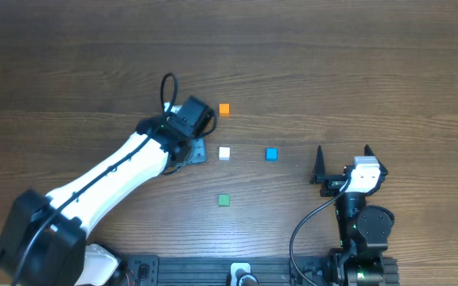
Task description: Stack Cubes
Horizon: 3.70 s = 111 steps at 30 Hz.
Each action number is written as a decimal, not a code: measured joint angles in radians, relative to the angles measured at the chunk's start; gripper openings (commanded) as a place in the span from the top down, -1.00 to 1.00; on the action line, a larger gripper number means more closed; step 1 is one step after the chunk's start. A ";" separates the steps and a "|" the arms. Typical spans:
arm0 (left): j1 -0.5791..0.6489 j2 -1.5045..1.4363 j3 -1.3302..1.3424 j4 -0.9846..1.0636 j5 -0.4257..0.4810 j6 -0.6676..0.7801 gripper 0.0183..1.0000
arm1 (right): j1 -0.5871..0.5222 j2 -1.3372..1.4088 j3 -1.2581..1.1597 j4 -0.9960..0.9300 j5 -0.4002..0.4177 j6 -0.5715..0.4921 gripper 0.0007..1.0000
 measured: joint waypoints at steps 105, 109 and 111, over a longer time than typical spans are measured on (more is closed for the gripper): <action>-0.206 0.356 0.305 -0.045 -0.048 -0.147 0.20 | 0.000 0.000 0.000 0.000 0.000 0.000 -0.98; -0.206 0.356 0.305 -0.045 -0.048 -0.148 -0.03 | 0.000 0.000 0.000 0.000 0.000 0.000 -0.99; -0.206 0.356 0.305 -0.045 -0.049 -0.152 -0.08 | 0.000 0.000 0.000 0.000 0.000 0.000 -0.99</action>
